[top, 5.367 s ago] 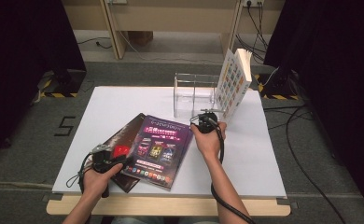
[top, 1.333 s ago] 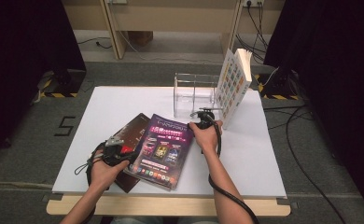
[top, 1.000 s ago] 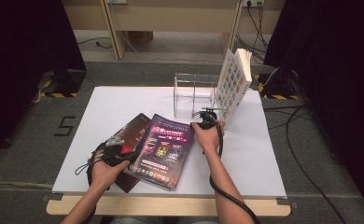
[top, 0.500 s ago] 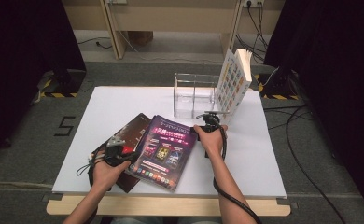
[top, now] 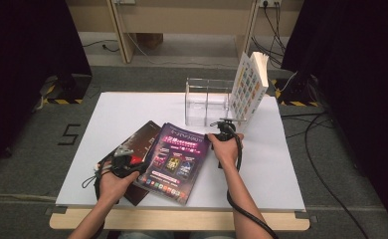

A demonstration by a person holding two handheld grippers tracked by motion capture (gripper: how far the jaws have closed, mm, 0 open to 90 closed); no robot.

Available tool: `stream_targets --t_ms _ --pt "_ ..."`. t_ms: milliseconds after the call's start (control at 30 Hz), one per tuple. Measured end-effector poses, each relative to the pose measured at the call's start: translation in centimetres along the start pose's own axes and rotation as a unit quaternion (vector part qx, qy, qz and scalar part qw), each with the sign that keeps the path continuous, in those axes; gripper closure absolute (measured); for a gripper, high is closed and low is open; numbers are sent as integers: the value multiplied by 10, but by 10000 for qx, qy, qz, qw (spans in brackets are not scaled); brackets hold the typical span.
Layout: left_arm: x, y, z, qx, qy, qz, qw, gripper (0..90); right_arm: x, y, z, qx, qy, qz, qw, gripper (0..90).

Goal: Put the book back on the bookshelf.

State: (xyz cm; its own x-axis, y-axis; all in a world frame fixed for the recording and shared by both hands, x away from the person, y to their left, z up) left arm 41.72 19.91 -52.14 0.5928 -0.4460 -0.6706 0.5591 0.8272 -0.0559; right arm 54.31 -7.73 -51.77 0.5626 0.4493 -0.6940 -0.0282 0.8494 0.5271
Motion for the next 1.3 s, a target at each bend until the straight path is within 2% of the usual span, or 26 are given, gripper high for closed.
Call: stream_targets --t_ms 133,433,600,1000,1133,1300 --pt "0 0 0 -18 -8 10 10000 782 -6 3 1 104 -135 86 9998 676" --pt "0 0 0 -31 -5 17 10000 782 -7 -1 -2 452 -23 165 9988 678" --pt "0 -1 0 -30 -9 22 10000 782 -7 -2 -3 541 -6 245 9982 676" --pt "0 0 0 -71 -33 25 10000 780 -9 2 -3 437 21 205 9988 687" --pt "0 0 -1 -90 -56 13 9999 782 -13 5 1 459 -10 305 9985 742" --pt "-1 1 -1 -133 -88 10 9999 785 -20 18 6 366 -50 488 9981 802"
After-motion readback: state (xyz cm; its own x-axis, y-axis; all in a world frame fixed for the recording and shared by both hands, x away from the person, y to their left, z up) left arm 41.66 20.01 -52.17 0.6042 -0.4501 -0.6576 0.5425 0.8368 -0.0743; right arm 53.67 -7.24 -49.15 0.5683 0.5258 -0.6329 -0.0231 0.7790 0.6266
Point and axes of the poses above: each handheld gripper's, and its own axes: x roughly forward along the jaws, z roughly out of its top, y roughly to its left, the point moved 7 cm from there along x, roughly forward along the jaws, and after that the axes turned 12 degrees about x, right-handed, at the moved point
